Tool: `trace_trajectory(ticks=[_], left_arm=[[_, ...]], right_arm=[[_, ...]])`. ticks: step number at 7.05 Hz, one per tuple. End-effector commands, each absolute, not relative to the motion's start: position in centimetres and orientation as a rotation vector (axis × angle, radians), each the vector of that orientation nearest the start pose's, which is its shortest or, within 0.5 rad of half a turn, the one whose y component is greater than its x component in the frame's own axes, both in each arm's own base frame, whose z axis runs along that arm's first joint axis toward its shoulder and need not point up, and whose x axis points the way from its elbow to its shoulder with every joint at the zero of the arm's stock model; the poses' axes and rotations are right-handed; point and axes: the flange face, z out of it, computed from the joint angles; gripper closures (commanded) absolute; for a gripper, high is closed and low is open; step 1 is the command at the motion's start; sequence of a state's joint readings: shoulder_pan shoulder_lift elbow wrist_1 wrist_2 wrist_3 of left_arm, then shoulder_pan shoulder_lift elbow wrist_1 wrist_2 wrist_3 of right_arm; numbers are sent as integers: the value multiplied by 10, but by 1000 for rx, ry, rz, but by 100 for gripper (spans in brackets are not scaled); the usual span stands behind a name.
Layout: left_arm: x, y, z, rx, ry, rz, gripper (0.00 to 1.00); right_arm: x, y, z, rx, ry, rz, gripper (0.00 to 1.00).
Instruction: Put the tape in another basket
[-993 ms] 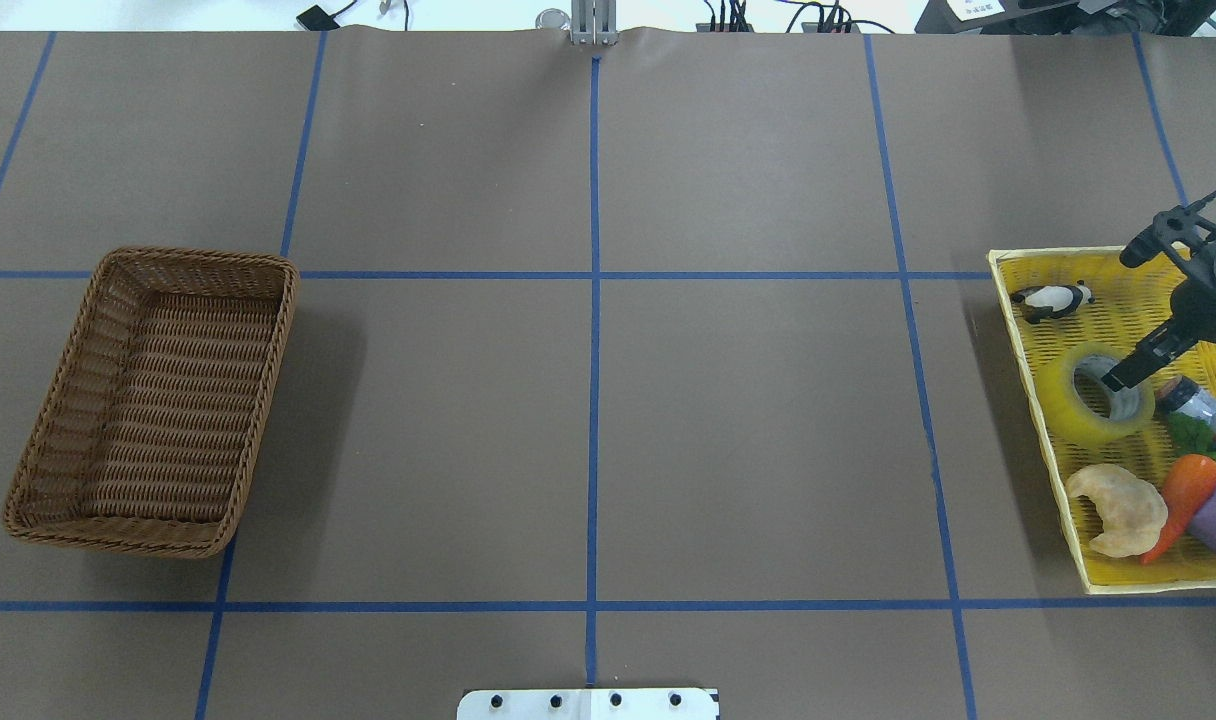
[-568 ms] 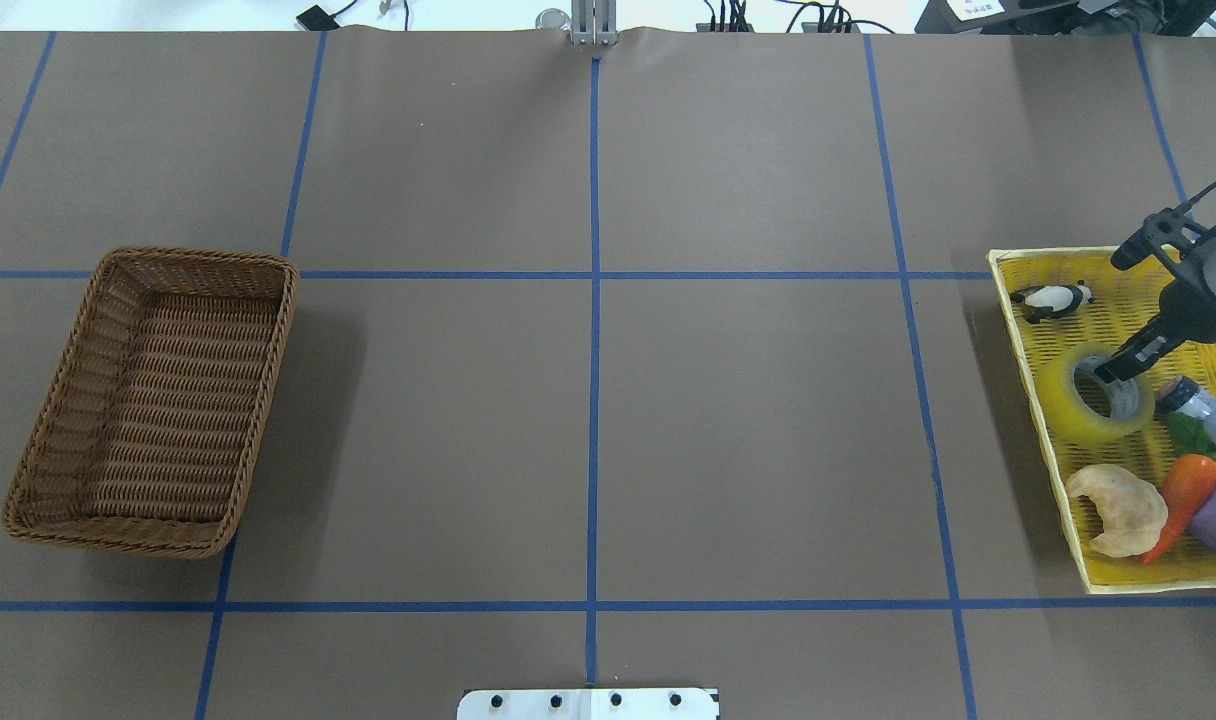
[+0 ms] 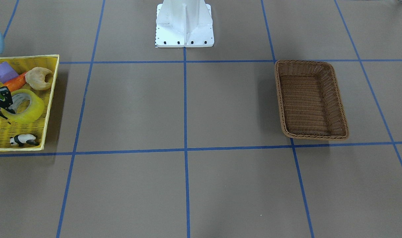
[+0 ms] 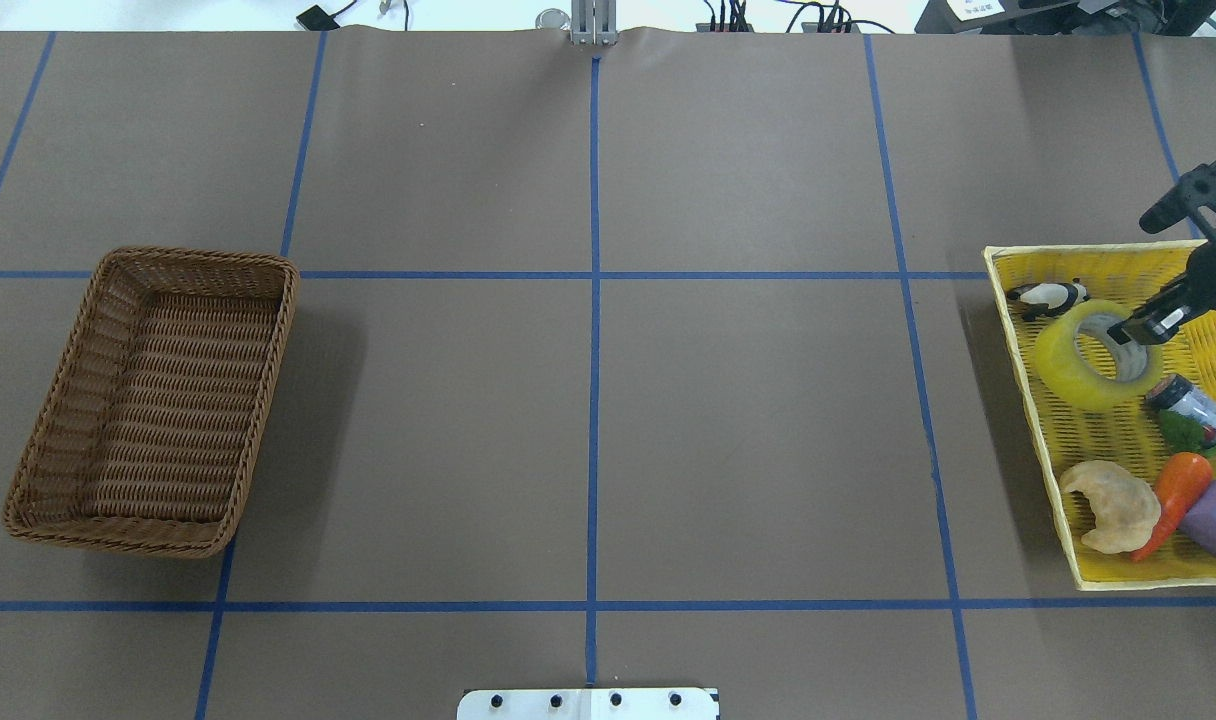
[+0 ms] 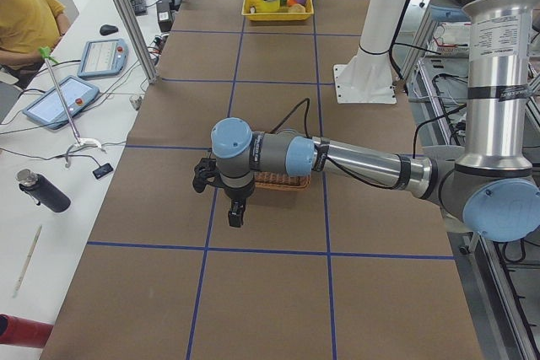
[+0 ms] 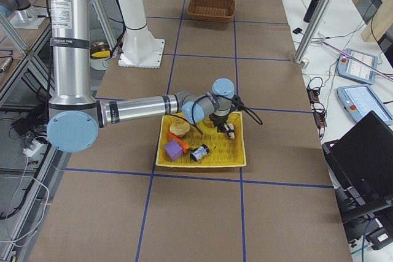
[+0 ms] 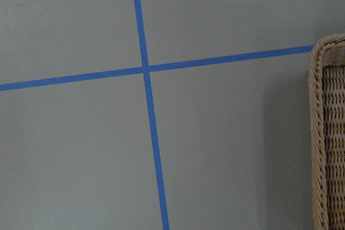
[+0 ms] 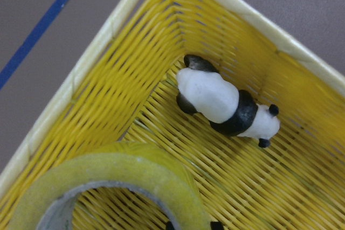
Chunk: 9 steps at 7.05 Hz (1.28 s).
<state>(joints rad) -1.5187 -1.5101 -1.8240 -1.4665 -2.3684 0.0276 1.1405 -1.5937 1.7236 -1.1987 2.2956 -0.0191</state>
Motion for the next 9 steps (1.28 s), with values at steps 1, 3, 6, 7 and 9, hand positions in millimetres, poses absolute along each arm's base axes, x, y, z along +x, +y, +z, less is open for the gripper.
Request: trace_trajectory(ticks=[1,3,6,7,9], left_arm=[[-38,-466,571,76,798,110,2],[-38,-471,537,151,797,143,2],[-36,-495,505,428,790,247,2],[-36,-496,502,453,789,258,2],[-35,-504,487,493,790,274,2]], right_arm=[[-119,-501,517,408,-812,-536,100],[-130,-540,457,420,-870,-361,100],[-204,-586,359,409,-973,-245,100],[-235,-594,323,424,-984,-203,100],[-310,-582,263,438,-999,-73,100]])
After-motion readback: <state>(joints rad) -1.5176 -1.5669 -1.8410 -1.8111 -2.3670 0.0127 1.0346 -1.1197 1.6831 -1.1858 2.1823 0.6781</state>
